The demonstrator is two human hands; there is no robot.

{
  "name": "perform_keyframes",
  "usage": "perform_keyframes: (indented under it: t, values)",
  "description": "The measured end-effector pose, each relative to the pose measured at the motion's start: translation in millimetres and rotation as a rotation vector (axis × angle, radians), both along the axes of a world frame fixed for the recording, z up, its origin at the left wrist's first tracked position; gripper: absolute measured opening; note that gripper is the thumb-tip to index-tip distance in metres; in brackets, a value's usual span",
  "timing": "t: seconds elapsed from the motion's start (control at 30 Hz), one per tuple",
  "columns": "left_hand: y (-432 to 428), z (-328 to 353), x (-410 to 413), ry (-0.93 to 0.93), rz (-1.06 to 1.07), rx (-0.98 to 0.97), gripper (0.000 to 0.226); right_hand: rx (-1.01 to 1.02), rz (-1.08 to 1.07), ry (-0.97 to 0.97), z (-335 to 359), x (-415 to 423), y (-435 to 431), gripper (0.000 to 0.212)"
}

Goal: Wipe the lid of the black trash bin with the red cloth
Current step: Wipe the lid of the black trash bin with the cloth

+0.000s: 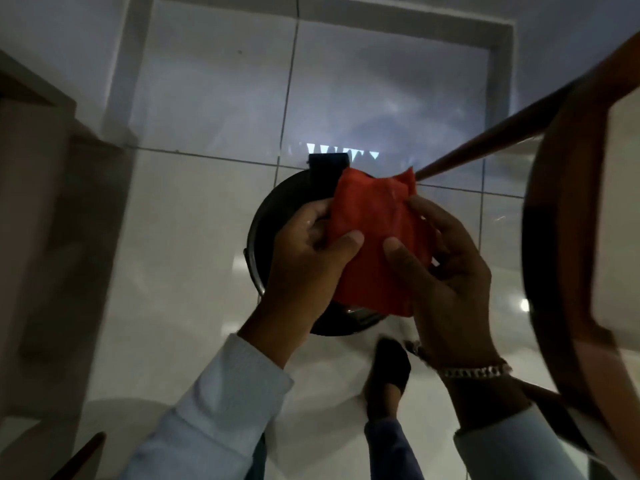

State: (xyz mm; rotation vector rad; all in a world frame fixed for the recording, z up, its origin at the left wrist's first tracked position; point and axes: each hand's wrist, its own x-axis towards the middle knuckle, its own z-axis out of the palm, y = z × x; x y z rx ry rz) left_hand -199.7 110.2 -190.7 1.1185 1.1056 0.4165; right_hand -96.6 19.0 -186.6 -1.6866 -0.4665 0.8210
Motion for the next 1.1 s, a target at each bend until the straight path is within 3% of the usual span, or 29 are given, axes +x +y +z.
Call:
perform_keyframes:
  t: [0.13,0.2,0.4,0.53,0.67,0.77,0.97,1.1]
  values:
    - [33,-46,-17,0.017,0.039,0.073,0.036,-0.03,-0.083,-0.073,-58,3,15,0.04]
    - [50,-69,-27,0.094,0.001,0.209,0.04,-0.081,-0.064,-0.17,-80,13,21,0.036]
    - [105,-123,-39,0.291,-0.733,0.684,0.089,-0.209,0.114,-0.4,-114,39,26,0.031]
    - [136,-133,-7,0.244,-0.871,0.841,0.07,-0.322,0.239,-0.811,-130,41,27,0.04]
    - [137,-147,27,0.314,-1.018,0.92,0.063,-0.222,0.371,-0.959,-142,22,36,0.052]
    - [130,-164,29,0.369,-1.026,1.036,0.061,-0.33,0.442,-1.038,-158,13,34,0.059]
    - [131,-166,27,0.338,-0.999,1.009,0.061,-0.328,0.354,-1.029,-159,-8,0,0.052]
    - [132,-171,27,0.339,-0.993,0.999,0.061,-0.416,0.275,-1.008,-159,-3,31,0.055]
